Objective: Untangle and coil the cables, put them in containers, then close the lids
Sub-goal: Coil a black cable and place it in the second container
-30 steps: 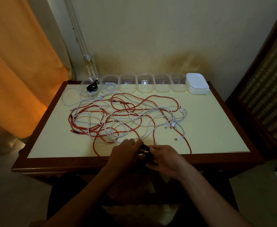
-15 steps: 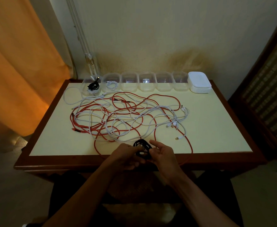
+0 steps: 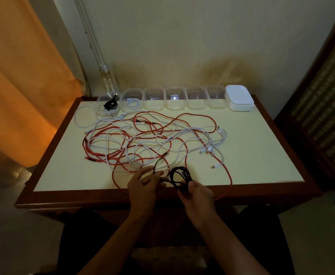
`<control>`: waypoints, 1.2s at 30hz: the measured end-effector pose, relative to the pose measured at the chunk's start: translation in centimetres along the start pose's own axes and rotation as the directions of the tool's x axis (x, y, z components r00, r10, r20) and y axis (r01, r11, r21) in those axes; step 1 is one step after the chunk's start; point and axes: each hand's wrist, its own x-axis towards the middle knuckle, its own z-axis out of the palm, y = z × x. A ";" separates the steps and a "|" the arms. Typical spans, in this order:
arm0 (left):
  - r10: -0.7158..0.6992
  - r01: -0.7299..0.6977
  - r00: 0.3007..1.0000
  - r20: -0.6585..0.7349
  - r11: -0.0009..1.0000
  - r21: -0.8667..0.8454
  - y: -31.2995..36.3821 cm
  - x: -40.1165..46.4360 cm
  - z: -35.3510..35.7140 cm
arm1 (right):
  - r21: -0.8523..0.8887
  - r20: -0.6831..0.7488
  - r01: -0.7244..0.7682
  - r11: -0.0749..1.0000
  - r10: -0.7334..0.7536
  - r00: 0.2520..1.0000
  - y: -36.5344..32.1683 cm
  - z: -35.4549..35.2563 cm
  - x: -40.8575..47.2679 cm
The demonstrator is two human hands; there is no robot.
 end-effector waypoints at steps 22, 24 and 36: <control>-0.406 0.341 0.843 0.354 0.911 0.232 -0.5 1.6 -2.9 | -0.071 0.163 0.046 0.996 -0.034 0.986 0.3 -0.1 -0.5; -0.426 0.384 0.824 0.375 0.905 0.184 -0.8 1.7 -2.5 | -0.166 0.151 0.078 0.983 -0.053 0.987 1.1 -0.2 -0.7; -0.555 0.630 0.775 0.303 0.719 -0.294 -1.8 1.9 -1.0 | -0.759 0.316 0.463 0.458 -0.363 0.877 2.6 -1.1 -0.1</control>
